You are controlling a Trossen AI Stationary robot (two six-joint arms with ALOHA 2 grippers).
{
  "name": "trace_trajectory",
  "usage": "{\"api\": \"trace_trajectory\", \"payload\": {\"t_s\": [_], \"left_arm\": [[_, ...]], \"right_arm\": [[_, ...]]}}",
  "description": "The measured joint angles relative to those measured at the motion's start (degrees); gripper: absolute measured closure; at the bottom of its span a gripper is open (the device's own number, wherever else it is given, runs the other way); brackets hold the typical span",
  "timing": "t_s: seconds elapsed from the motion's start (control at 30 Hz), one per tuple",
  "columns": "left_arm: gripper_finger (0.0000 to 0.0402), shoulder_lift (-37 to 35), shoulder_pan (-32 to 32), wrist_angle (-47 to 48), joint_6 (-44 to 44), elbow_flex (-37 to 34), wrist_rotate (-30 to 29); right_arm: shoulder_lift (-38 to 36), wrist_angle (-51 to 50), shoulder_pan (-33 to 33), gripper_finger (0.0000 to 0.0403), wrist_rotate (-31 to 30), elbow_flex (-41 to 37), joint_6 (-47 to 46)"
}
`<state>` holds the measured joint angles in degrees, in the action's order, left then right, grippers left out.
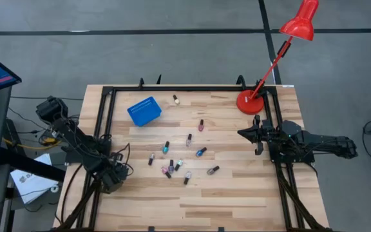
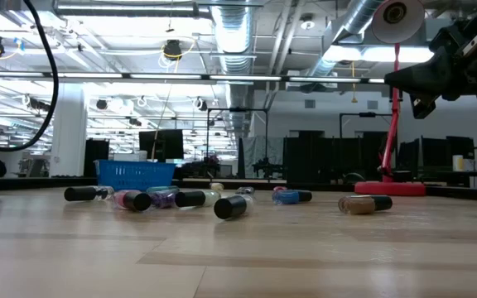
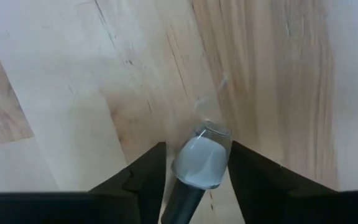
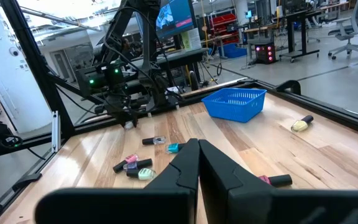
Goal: Pick & Place Nail Polish
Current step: Put the white nail polish bottle into the blue bin
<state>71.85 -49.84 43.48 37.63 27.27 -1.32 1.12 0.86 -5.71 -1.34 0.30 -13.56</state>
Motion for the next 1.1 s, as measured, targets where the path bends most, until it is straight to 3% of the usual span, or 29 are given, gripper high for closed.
{"api": "trace_trajectory", "payload": {"t_s": [0.3,0.57,0.83,1.1], "left_arm": [[0.0292,0.0,0.1,0.0,-0.3,0.6,0.2],[0.0294,0.3,1.5,-0.6,-0.1,2.3,0.4],[0.0294,0.2,7.7,-0.7,-0.3,5.3,-2.2],[0.0294,0.2,18.2,-1.4,-6.5,12.4,-11.3]], "right_arm": [[0.0,0.0,0.0,0.0403,0.0,0.0,0.0],[0.0,0.0,0.0,0.0403,0.0,0.0,0.0],[0.0,0.0,0.0,0.0403,0.0,0.0,0.0],[0.0,0.0,0.0,0.0403,0.0,0.0,0.0]]}}
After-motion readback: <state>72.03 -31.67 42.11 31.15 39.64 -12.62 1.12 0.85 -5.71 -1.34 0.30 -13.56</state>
